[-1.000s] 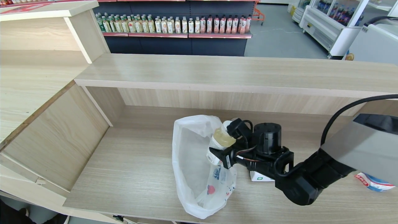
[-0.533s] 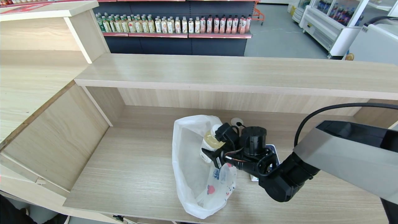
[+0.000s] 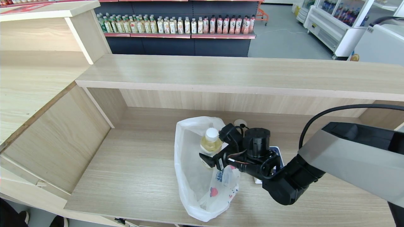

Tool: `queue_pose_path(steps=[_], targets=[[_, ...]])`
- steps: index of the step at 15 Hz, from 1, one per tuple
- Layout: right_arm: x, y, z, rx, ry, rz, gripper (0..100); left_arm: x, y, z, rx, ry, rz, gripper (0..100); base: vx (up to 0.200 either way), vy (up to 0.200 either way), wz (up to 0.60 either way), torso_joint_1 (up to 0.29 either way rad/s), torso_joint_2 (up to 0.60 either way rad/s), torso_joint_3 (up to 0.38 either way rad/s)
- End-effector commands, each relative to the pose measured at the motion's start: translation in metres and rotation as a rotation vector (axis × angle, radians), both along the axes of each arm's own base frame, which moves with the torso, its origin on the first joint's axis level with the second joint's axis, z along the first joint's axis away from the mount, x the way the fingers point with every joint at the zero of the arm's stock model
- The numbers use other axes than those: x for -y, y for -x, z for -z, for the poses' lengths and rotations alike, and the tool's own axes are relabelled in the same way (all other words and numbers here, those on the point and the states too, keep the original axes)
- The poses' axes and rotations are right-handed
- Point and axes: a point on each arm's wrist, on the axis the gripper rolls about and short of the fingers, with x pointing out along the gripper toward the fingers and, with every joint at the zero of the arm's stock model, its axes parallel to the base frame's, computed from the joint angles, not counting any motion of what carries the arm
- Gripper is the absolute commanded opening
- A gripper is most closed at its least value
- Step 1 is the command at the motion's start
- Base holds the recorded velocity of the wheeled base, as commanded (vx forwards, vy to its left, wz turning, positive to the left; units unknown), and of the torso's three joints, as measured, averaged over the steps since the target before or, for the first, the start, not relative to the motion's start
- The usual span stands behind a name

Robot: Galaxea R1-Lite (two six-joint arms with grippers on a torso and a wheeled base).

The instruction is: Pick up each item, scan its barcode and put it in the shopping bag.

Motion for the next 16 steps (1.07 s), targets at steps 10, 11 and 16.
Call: queue_pose_path(steps=[10, 11, 16], targets=[[0.143, 0.108, -0.139, -0.158, -0.199, 0.53, 100, 0.0, 0.0, 0.0, 0.0, 0.0, -0.001, 100, 0.0, 0.0, 0.0, 0.0, 0.0, 0.0], [0.157, 0.119, -0.145, -0.212, -0.231, 0.598, 100, 0.0, 0.0, 0.0, 0.0, 0.0, 0.001, 100, 0.0, 0.0, 0.0, 0.0, 0.0, 0.0], [0.196, 0.172, -0.149, -0.317, -0.315, 0.73, 100, 0.0, 0.0, 0.0, 0.0, 0.0, -0.001, 100, 0.0, 0.0, 0.0, 0.0, 0.0, 0.0]])
